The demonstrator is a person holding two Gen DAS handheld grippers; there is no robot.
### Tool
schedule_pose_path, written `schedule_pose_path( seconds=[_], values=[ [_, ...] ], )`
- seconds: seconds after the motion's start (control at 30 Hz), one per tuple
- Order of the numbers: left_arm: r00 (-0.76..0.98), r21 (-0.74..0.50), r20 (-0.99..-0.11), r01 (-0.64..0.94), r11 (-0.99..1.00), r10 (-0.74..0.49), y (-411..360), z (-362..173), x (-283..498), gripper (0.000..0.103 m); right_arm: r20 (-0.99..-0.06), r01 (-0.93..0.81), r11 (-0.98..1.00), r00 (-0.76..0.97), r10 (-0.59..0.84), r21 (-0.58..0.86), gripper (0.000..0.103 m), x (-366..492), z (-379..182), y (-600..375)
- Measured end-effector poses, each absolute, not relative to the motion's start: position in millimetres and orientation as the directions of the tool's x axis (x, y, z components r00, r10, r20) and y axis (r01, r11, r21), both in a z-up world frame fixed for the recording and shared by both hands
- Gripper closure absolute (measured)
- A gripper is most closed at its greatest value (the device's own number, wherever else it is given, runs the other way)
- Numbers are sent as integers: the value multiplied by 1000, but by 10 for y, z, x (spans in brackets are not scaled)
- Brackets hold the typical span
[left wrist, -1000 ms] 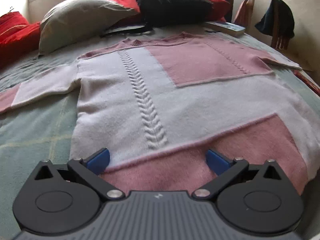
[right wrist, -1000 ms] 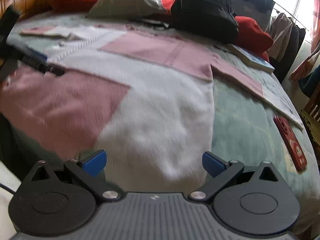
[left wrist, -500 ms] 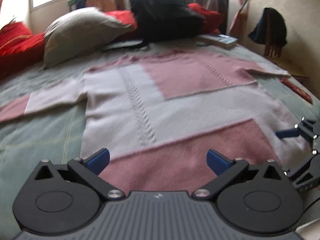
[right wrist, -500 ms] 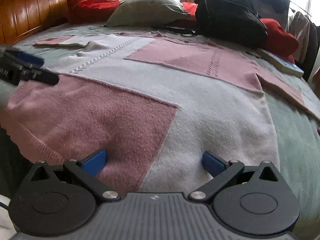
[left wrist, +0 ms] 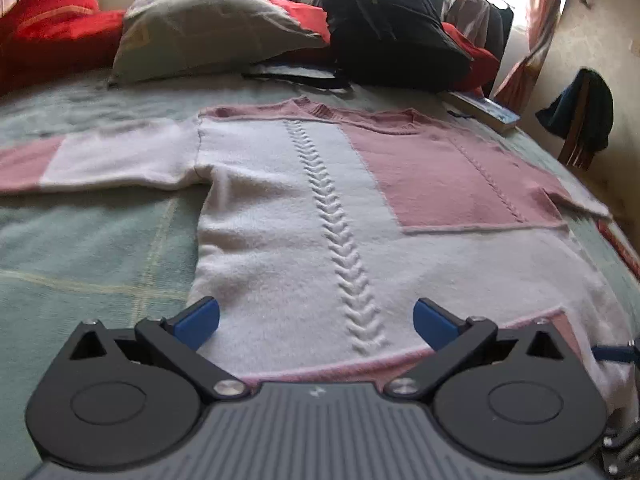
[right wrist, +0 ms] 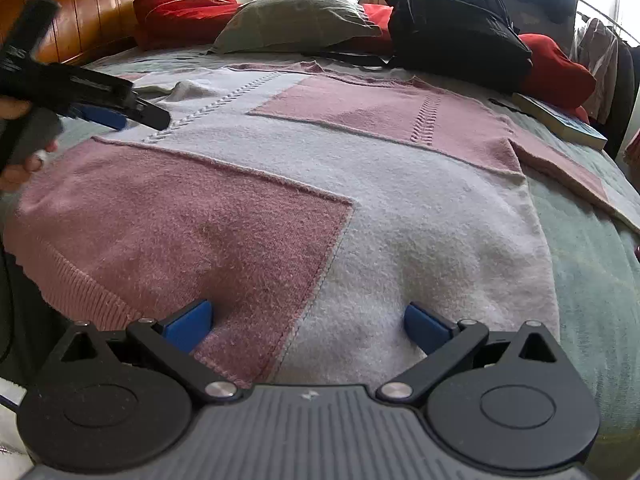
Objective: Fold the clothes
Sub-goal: 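Move the left tool over to the pink sweater sleeve cuff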
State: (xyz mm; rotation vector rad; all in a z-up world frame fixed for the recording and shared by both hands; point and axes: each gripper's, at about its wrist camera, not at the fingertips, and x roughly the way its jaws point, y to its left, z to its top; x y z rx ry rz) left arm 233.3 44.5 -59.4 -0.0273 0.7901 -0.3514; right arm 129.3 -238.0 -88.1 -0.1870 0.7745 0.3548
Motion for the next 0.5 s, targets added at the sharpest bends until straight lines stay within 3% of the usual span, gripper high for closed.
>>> schedule_pose_path(
  seconds=[0.3,0.5],
  values=[
    [594,-67,-724,443,894,-349,-2,-529,1736,1,-710,-375,926,663,239,-39,0,1288,-885,-2361],
    [567,-43,-764,431,901,-308,2,-674,1472,1,-713,-365,931,661,232,-35,0,1287,-882,-2357]
  ],
)
